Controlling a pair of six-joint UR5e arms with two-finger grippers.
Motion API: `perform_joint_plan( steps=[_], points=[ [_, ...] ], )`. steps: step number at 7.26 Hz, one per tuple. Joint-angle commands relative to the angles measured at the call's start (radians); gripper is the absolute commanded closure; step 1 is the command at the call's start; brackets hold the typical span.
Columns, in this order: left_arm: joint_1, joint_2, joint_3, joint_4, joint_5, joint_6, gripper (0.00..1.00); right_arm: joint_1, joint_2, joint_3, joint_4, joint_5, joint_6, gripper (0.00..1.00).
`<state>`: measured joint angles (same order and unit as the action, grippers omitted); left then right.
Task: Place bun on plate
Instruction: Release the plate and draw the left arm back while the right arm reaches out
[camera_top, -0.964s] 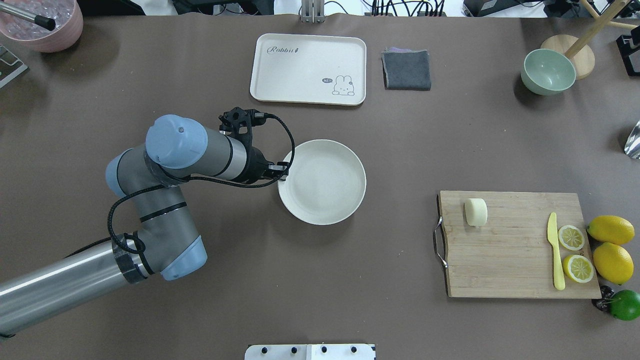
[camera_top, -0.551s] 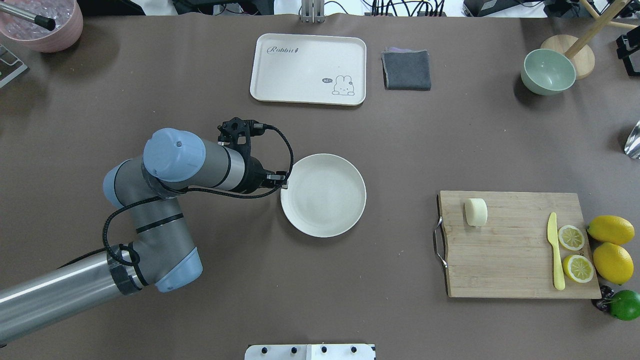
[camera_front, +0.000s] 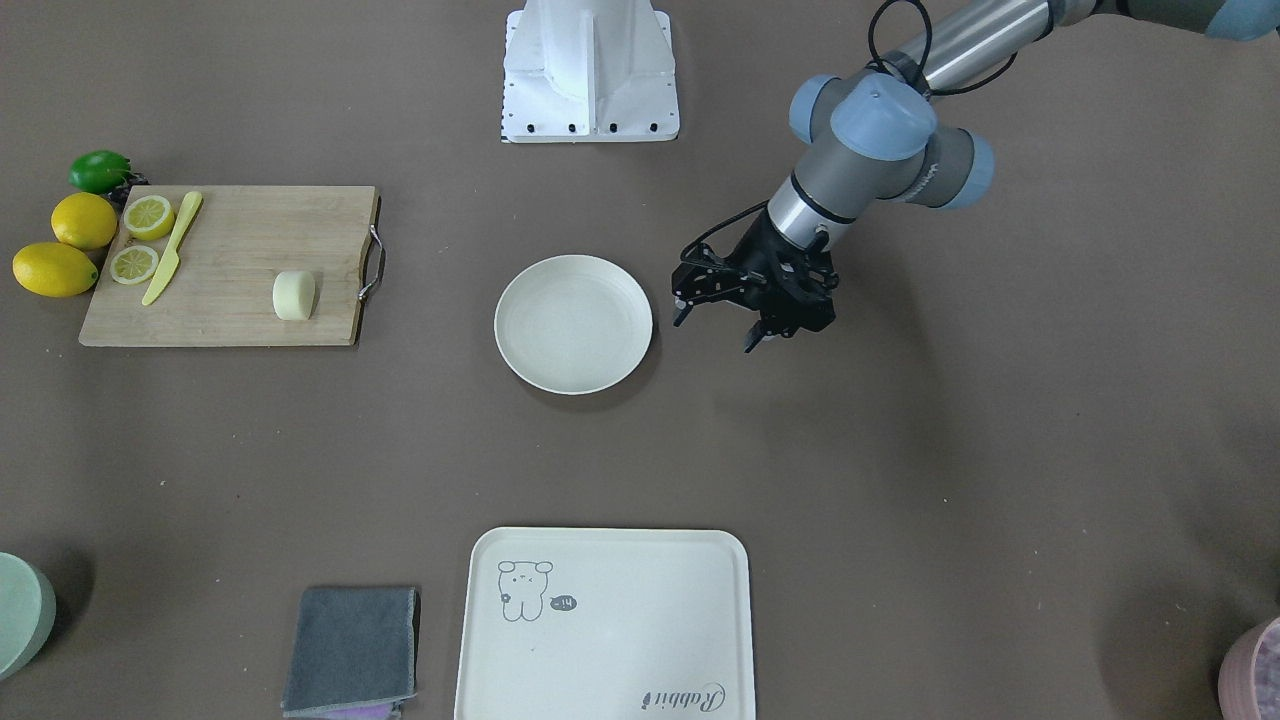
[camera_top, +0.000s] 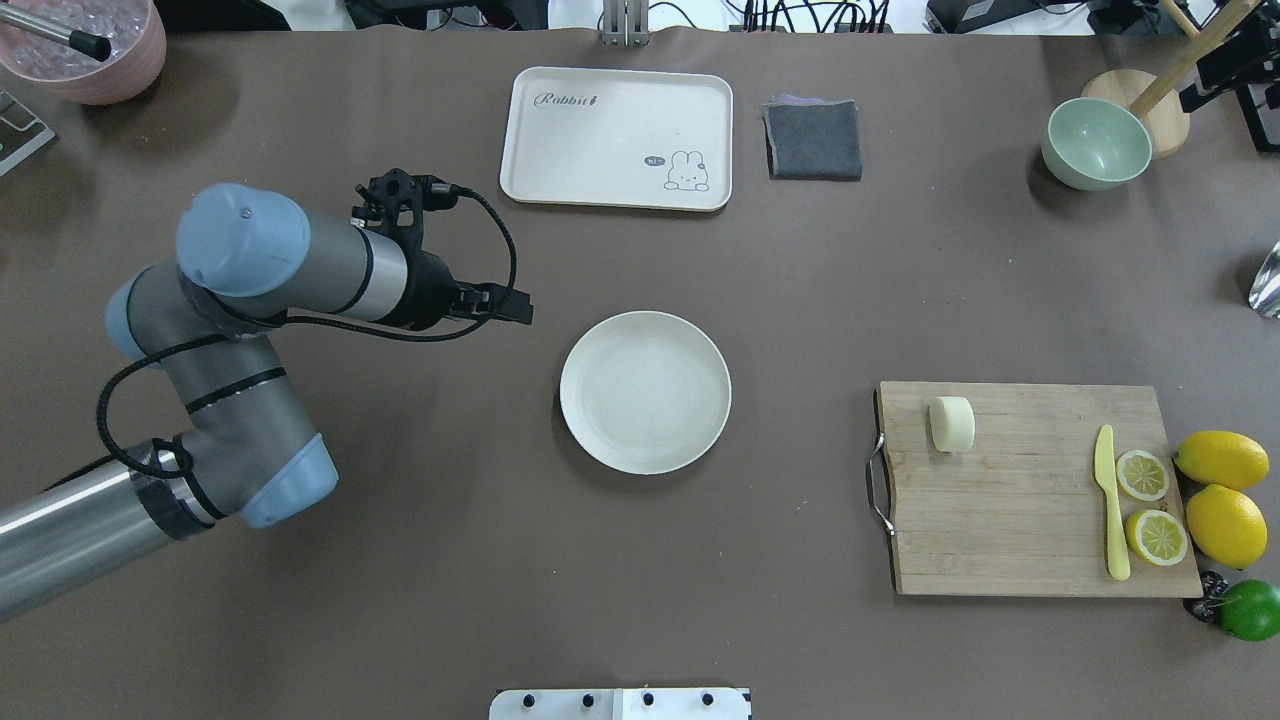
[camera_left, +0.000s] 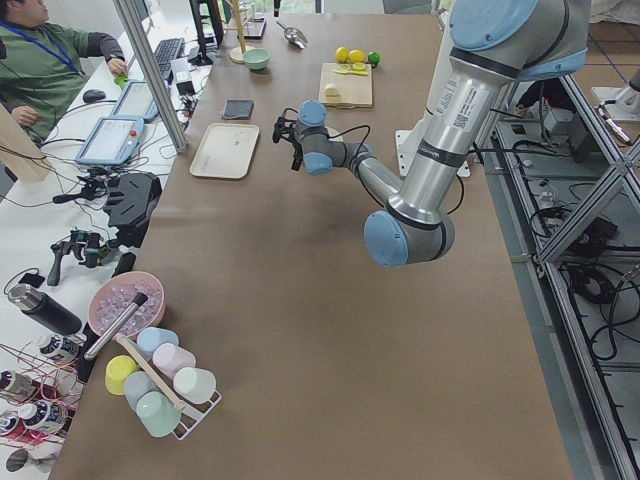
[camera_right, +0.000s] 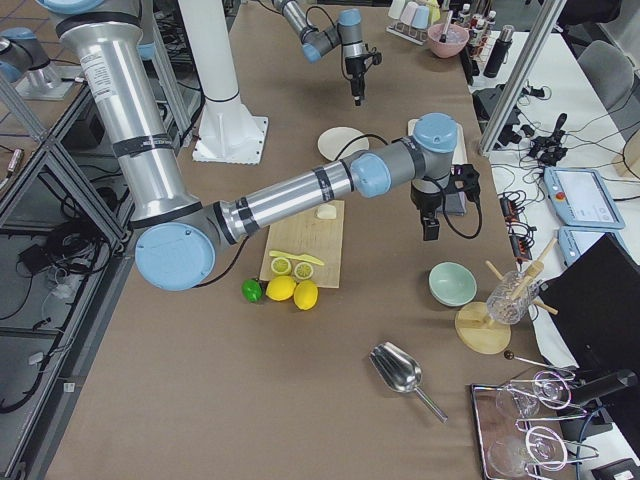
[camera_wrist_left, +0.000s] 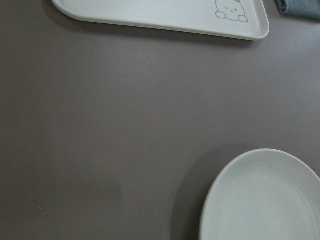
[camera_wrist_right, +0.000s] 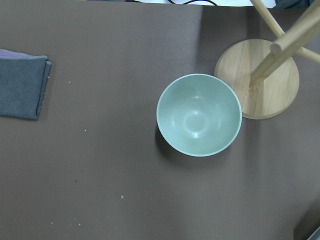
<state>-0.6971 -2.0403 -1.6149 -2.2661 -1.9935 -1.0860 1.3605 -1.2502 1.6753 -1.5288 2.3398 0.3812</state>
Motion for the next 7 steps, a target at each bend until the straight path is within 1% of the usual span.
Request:
perform_joint_plan(
  steps=[1, 2, 3, 5, 6, 7],
  points=[
    [-0.169, 0.072, 0.000, 0.002, -0.144, 0.203, 0.02, -0.123, 0.038, 0.018, 0.004, -0.010, 0.167, 0.00],
    [-0.209, 0.089, 0.022, 0.003, -0.145, 0.243, 0.02, -0.171, 0.025, 0.032, 0.002, -0.022, 0.188, 0.00],
    [-0.240, 0.092, 0.044, 0.002, -0.148, 0.244, 0.02, -0.205, 0.014, 0.032, 0.002, -0.022, 0.227, 0.00],
    [-0.306, 0.123, 0.046, -0.001, -0.154, 0.242, 0.02, -0.302, -0.029, 0.069, 0.001, -0.023, 0.257, 0.00],
    [-0.315, 0.144, 0.040, -0.012, -0.157, 0.244, 0.02, -0.364, -0.025, 0.072, 0.002, -0.023, 0.321, 0.00],
    [-0.320, 0.152, 0.035, -0.013, -0.151, 0.242, 0.02, -0.444, -0.009, 0.070, 0.015, -0.064, 0.329, 0.00]
  ],
)
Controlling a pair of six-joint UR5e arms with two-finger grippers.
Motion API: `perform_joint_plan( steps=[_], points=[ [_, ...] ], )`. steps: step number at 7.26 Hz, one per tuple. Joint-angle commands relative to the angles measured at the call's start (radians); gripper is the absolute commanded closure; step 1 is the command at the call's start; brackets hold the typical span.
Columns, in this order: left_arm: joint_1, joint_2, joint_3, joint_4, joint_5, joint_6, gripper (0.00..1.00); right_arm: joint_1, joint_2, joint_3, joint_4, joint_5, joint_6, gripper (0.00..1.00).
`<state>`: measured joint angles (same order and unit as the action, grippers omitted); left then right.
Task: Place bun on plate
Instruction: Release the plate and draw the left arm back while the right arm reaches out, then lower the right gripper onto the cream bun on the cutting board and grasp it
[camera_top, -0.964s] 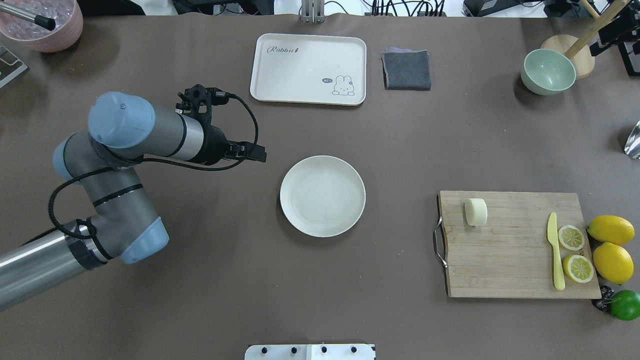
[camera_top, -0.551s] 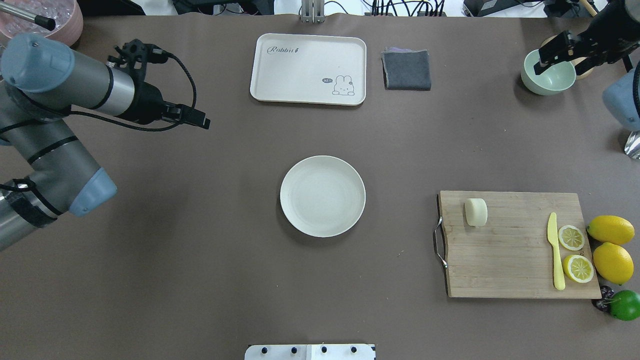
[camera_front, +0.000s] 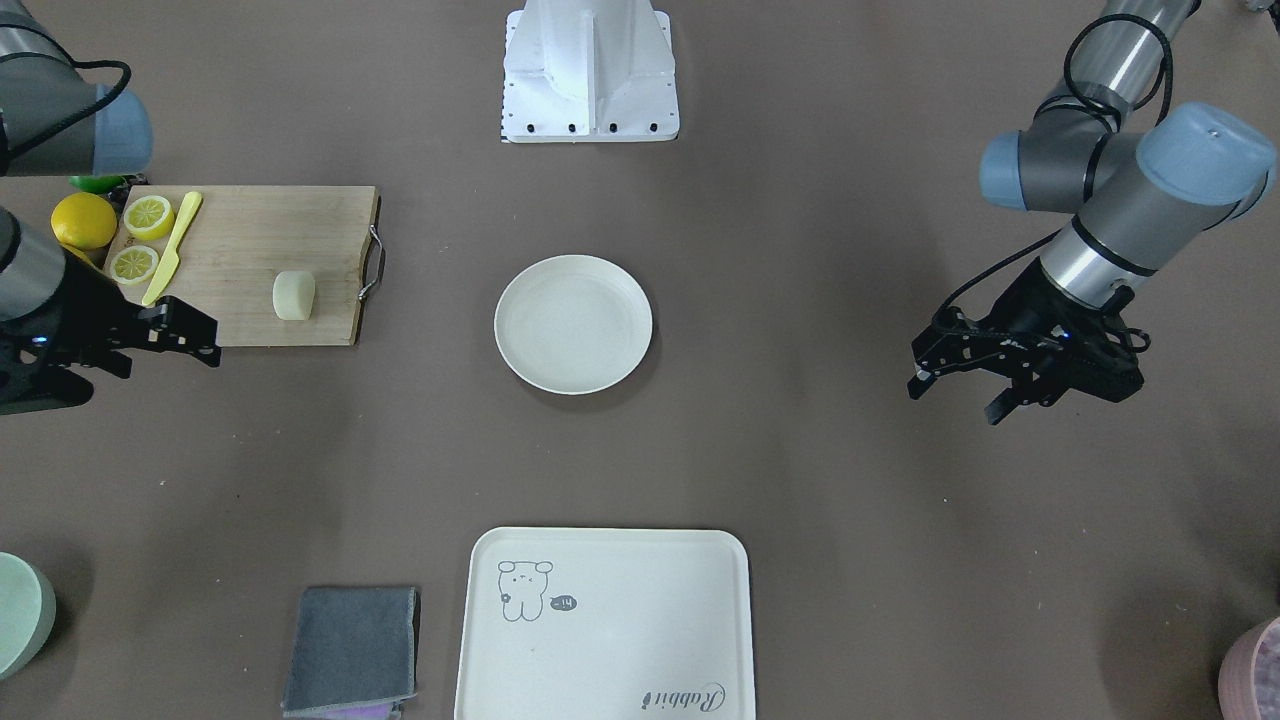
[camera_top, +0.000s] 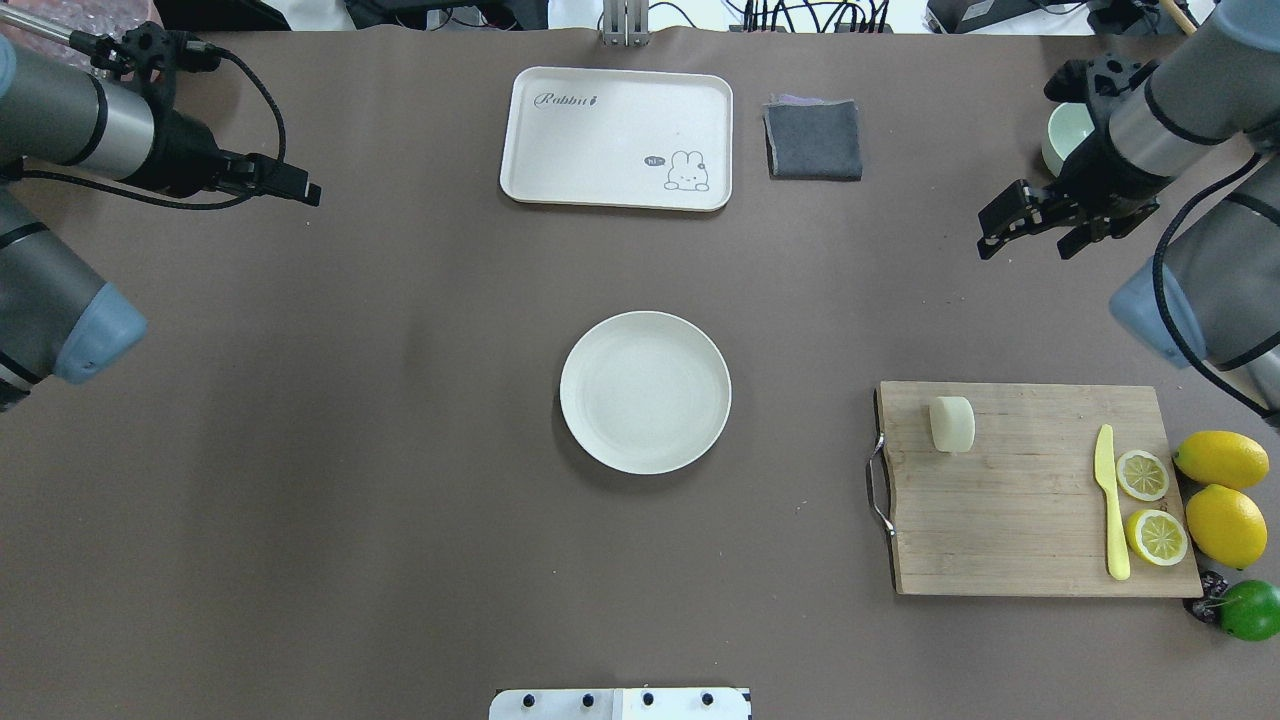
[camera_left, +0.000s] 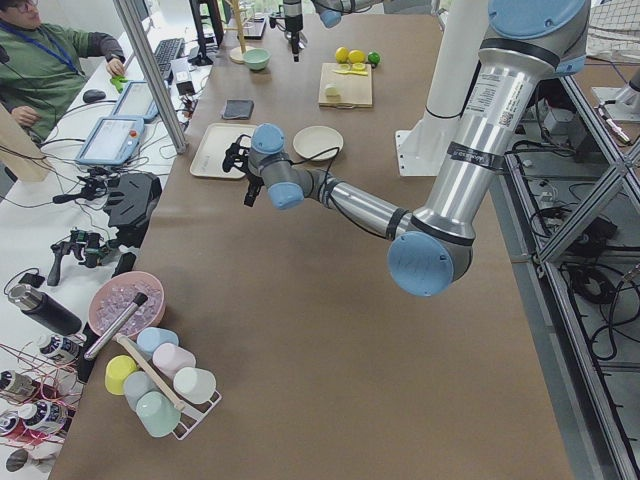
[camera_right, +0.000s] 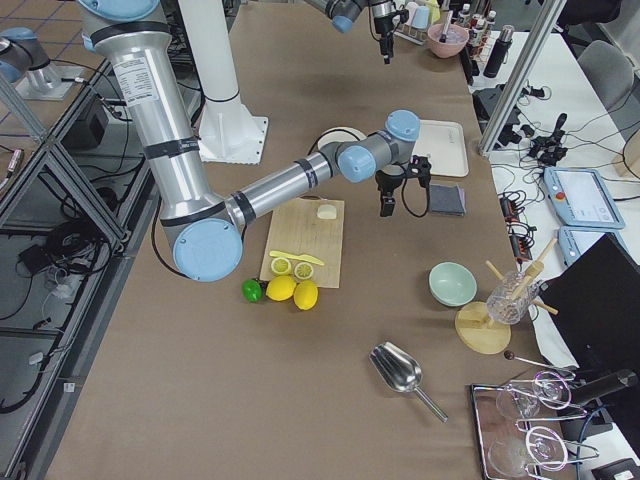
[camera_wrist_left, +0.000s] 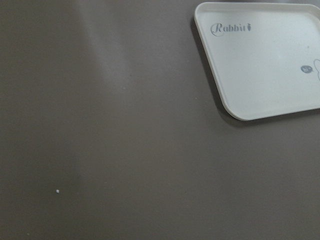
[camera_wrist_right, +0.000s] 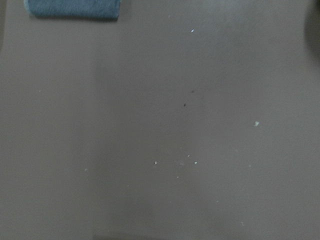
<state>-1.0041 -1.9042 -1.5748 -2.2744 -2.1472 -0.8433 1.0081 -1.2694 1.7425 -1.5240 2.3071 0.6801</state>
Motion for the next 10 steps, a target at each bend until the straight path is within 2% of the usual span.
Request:
perform_joint_plan(
  steps=[1, 3, 4, 6, 9, 10],
  points=[
    [-0.013, 0.051, -0.033, -0.008, 0.009, 0.000, 0.02, -0.112, -0.008, 0.002, 0.087, -0.053, 0.035, 0.00],
    [-0.013, 0.056, -0.042, -0.005, 0.012, 0.001, 0.02, -0.166, -0.060, 0.015, 0.113, -0.098, 0.131, 0.00],
    [-0.013, 0.054, -0.042, -0.005, 0.012, 0.001, 0.02, -0.201, -0.079, 0.056, 0.111, -0.121, 0.186, 0.00],
    [-0.014, 0.053, -0.045, -0.005, 0.013, 0.001, 0.02, -0.238, -0.109, 0.075, 0.111, -0.164, 0.203, 0.01],
    [-0.031, 0.053, -0.054, -0.004, 0.010, 0.000, 0.02, -0.308, -0.145, 0.075, 0.110, -0.282, 0.211, 0.01],
    [-0.033, 0.062, -0.062, -0.004, 0.012, -0.006, 0.02, -0.310, -0.137, 0.086, 0.108, -0.281, 0.210, 0.01]
  ],
)
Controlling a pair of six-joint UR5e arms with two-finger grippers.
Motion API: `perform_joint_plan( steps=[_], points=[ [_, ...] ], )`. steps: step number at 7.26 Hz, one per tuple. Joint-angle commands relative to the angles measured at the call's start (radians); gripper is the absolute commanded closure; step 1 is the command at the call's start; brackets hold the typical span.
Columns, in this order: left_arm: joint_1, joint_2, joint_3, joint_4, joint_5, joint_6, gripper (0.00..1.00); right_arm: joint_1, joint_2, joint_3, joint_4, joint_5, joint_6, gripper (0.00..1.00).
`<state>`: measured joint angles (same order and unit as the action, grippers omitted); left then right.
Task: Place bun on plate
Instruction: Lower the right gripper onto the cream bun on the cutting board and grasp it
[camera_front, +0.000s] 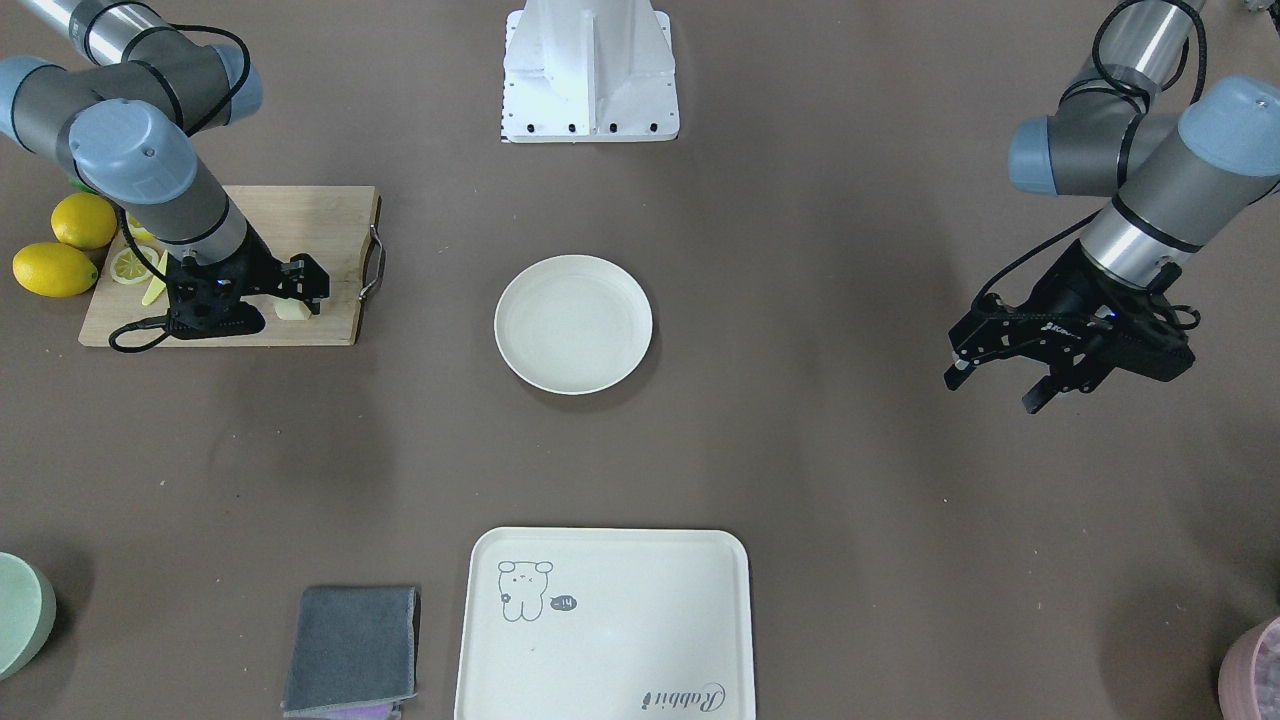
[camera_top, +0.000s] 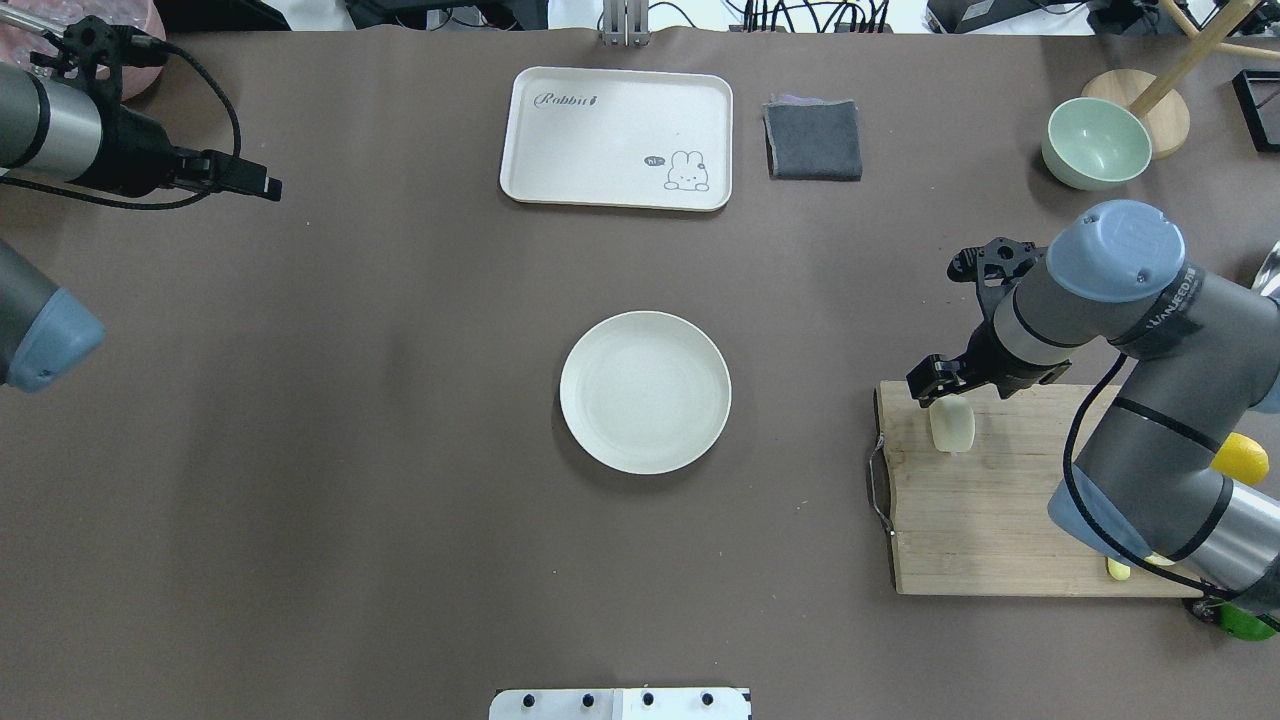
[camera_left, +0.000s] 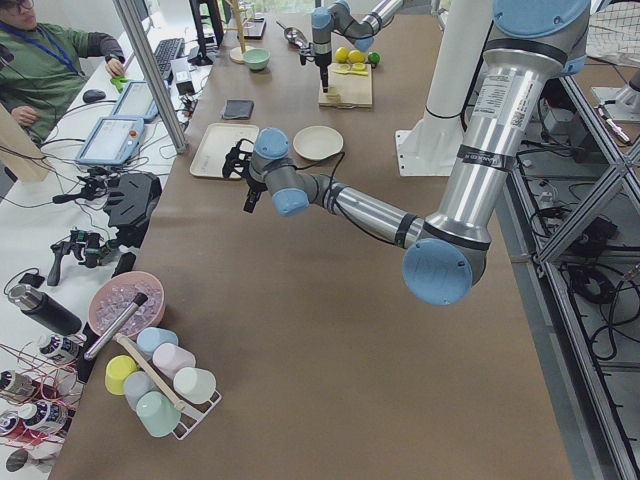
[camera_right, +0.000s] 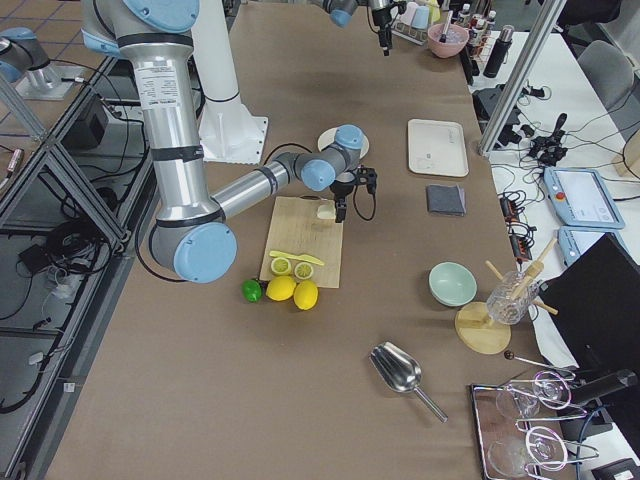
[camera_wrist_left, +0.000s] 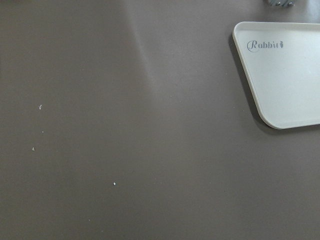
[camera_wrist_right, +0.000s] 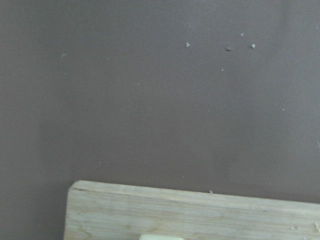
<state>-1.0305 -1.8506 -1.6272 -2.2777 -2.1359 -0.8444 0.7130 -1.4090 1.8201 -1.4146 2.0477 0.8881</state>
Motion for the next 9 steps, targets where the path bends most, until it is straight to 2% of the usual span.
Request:
perform_joint_plan(
  steps=[1, 2, 3, 5, 6, 7, 8, 9],
  points=[
    [-0.007, 0.011, -0.032, 0.003, 0.002, -0.011, 0.02, -0.020, -0.001, 0.008, -0.001, -0.023, 0.002, 0.01],
    [-0.008, 0.017, -0.037, 0.003, 0.001, -0.012, 0.02, -0.020, 0.004, 0.013, 0.000, -0.018, 0.002, 0.08],
    [-0.008, 0.025, -0.037, 0.001, 0.002, -0.010, 0.02, -0.023, 0.005, 0.015, 0.002, -0.021, -0.004, 0.09],
    [-0.007, 0.024, -0.039, 0.003, 0.028, -0.015, 0.02, -0.024, -0.001, 0.021, 0.002, -0.024, -0.009, 0.27],
    [-0.007, 0.022, -0.037, 0.003, 0.037, -0.015, 0.02, -0.024, -0.008, 0.016, 0.002, -0.021, -0.011, 0.44],
    [-0.005, 0.024, -0.036, 0.003, 0.039, -0.013, 0.02, -0.026, -0.010, 0.019, 0.002, -0.024, -0.009, 0.70],
    [0.006, 0.022, -0.037, 0.001, 0.057, -0.015, 0.02, -0.035, -0.011, 0.019, 0.002, -0.026, -0.011, 0.87],
    [0.010, 0.021, -0.043, 0.001, 0.088, -0.019, 0.02, -0.043, -0.005, 0.019, 0.002, -0.026, -0.012, 1.00]
  ],
)
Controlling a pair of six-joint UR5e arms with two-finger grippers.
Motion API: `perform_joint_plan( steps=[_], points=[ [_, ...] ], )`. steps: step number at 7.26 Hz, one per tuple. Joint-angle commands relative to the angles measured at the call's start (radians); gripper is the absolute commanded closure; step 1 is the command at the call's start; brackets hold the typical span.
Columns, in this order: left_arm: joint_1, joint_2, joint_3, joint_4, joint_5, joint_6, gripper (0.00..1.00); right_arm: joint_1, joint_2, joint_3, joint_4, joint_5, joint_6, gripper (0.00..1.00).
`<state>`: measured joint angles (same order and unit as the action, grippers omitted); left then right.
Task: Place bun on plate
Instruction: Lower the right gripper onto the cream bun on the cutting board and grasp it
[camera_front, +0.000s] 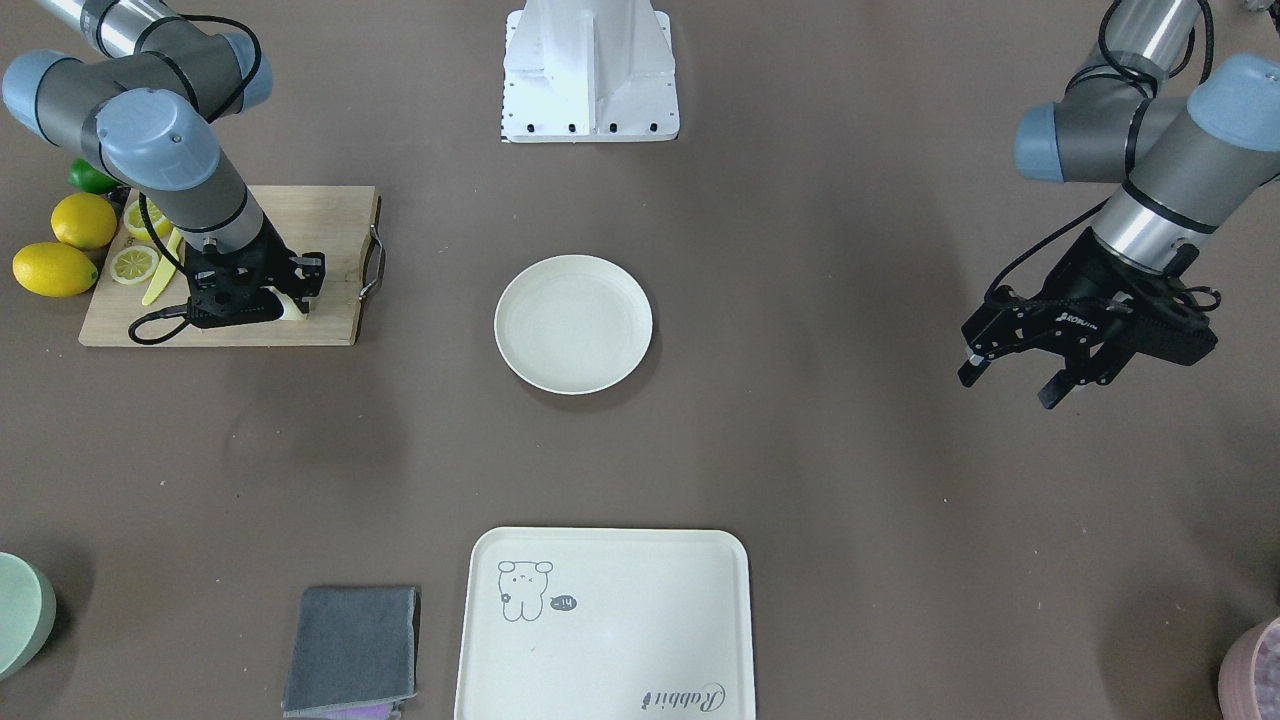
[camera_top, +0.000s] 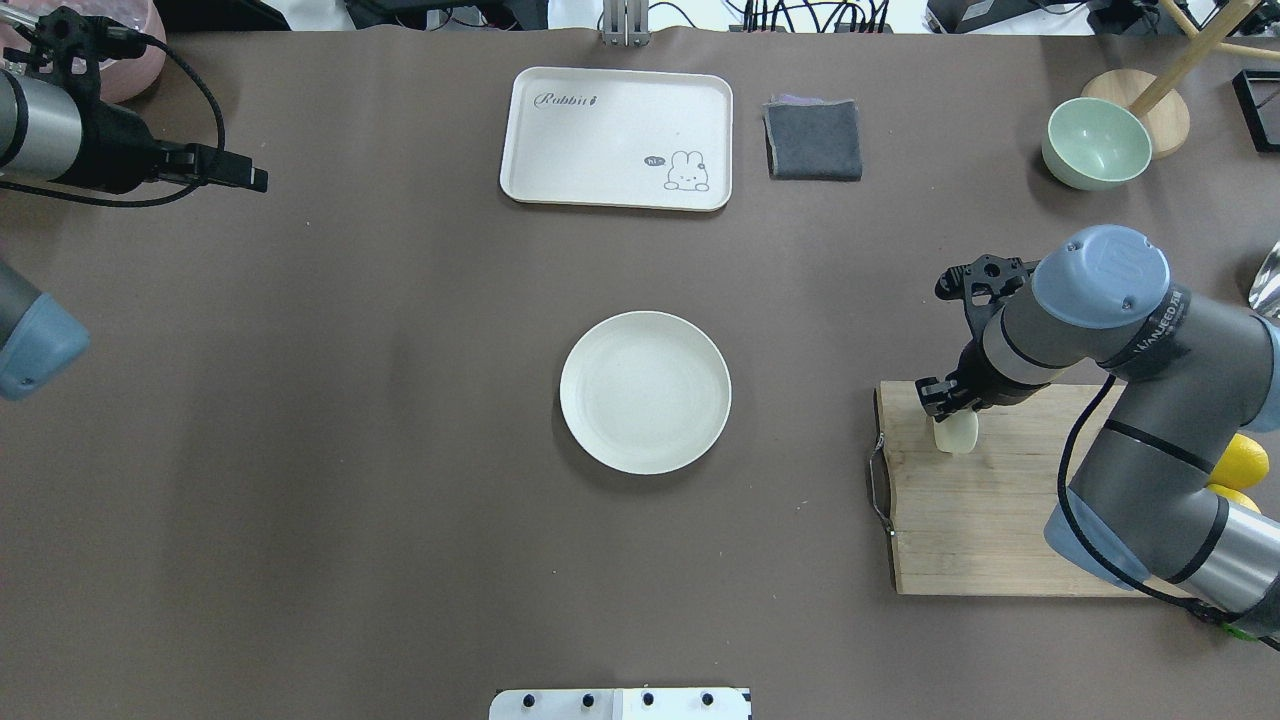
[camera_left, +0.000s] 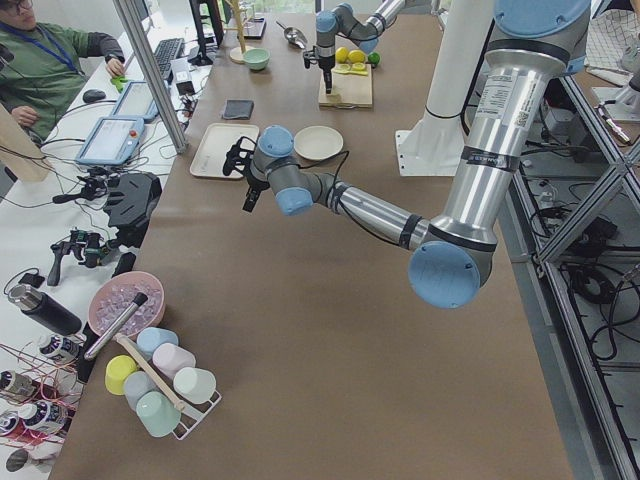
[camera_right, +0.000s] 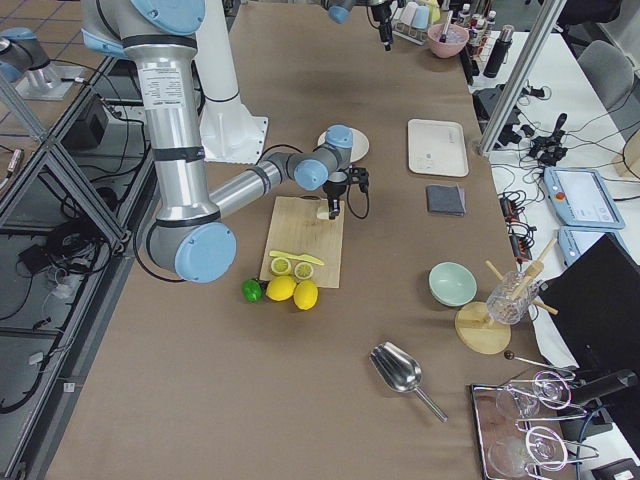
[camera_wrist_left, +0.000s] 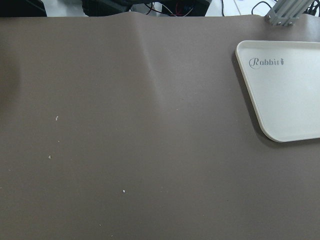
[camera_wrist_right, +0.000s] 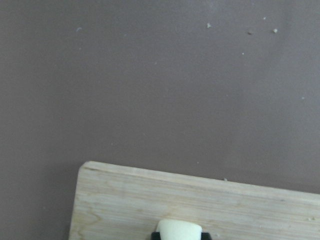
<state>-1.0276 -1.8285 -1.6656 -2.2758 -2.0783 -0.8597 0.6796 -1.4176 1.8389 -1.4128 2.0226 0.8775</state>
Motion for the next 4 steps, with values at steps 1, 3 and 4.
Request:
perform_joint_plan(
  steps=[1, 3, 4],
  points=[
    [0.012, -0.002, -0.005, -0.001, 0.030, -0.004, 0.02, -0.005, 0.000, 0.017, 0.000, -0.013, 0.003, 1.00],
    [0.029, 0.000, -0.017, -0.004, 0.030, -0.027, 0.02, 0.047, 0.022, 0.084, 0.000, -0.031, 0.008, 1.00],
    [0.046, -0.006, -0.013, -0.004, 0.030, -0.060, 0.02, 0.073, 0.070, 0.100, -0.002, -0.033, 0.008, 1.00]
  ],
)
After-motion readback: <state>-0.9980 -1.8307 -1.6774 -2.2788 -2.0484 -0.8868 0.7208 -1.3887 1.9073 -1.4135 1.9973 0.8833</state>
